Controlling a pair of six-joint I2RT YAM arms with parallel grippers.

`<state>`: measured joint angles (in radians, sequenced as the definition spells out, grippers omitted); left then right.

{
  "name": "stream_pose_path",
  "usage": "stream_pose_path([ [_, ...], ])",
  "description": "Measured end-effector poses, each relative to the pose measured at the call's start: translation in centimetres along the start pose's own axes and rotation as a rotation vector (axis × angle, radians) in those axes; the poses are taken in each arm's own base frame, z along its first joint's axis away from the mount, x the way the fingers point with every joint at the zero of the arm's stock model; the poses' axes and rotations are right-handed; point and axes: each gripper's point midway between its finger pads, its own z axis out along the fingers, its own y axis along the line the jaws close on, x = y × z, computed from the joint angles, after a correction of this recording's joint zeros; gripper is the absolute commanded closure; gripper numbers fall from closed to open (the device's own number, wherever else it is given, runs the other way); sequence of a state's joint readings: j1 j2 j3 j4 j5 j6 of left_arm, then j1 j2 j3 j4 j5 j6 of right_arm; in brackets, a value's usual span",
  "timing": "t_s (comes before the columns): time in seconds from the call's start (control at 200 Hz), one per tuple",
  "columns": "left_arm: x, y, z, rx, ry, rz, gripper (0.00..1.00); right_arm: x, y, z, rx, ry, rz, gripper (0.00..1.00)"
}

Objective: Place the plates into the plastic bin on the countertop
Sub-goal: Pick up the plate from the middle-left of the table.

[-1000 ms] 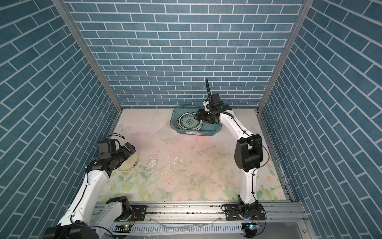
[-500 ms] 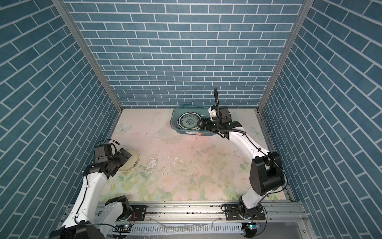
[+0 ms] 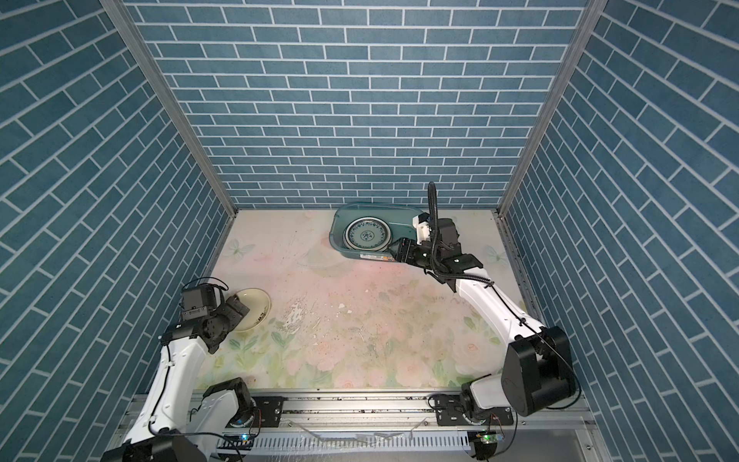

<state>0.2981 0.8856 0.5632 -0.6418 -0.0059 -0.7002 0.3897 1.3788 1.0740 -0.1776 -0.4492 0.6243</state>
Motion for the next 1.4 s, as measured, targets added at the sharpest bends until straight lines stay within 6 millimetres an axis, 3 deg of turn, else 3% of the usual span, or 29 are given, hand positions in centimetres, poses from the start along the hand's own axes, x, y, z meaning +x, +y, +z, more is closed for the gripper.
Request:
stream_pose_path([
  [0.21,1.8,1.0,2.6,-0.020,0.093,-0.057,0.00,1.1,-0.4,-1.1,0.003,-0.006,0.001,0.30],
  [0.4,2.8,0.5,5.0,0.002,0.184,-0.119,0.01,2.0,-1.1,-1.6,0.019,-0.007,0.007,0.30],
  [0.69,1.4,-1.6,5.9,0.085,0.164,-0.141,0.10,3.2,-2.8,-2.2,0.061,-0.014,0.024,0.30],
  [1.085,0.1,-3.0,7.1,0.137,0.141,-0.140,0.21,2.9,-3.4,-3.4,0.074,-0.050,0.029,0.30],
  [1.396,-1.0,-4.7,8.4,0.211,0.127,-0.138,0.39,3.5,-4.1,-3.7,0.088,-0.052,0.037,0.30],
])
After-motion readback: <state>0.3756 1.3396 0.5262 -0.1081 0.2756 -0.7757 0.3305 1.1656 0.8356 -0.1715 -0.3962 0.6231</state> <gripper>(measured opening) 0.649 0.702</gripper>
